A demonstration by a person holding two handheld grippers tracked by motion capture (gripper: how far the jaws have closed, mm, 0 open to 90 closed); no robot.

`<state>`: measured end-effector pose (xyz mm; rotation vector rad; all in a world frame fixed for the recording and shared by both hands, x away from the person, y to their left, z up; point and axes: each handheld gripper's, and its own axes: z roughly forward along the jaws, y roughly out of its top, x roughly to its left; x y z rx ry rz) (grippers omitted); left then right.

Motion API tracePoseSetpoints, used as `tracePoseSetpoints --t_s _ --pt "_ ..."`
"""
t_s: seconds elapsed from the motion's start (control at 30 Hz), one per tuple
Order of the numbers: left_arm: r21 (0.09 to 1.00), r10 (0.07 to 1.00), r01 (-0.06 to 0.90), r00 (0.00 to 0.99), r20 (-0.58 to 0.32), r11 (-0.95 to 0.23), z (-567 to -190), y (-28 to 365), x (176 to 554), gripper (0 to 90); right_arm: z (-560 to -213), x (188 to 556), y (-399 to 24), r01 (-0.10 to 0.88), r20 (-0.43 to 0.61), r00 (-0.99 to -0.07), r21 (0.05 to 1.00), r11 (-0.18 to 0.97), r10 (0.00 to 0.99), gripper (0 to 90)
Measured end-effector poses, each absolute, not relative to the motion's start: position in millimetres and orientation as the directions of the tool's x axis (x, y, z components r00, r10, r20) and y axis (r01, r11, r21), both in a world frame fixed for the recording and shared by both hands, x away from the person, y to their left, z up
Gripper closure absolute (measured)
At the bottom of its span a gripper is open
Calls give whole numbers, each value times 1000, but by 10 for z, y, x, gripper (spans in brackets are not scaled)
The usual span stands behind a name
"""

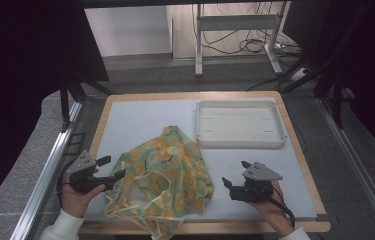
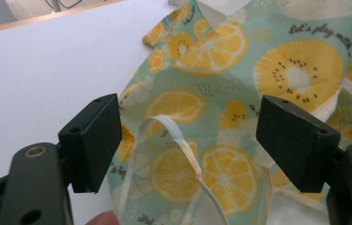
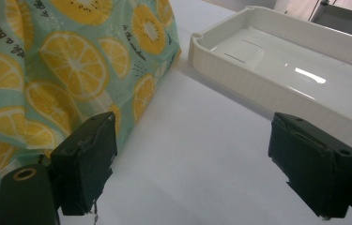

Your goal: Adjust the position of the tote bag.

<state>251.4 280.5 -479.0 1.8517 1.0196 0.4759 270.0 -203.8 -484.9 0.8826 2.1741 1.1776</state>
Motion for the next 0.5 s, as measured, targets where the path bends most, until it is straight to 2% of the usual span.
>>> tracePoseSetpoints --t_s 0.5 --pt "861 801 461 587 -114 -215 -4730 2809 2561 219 -4832 2669 -2021 301 -124 -659 861 411 742 162"
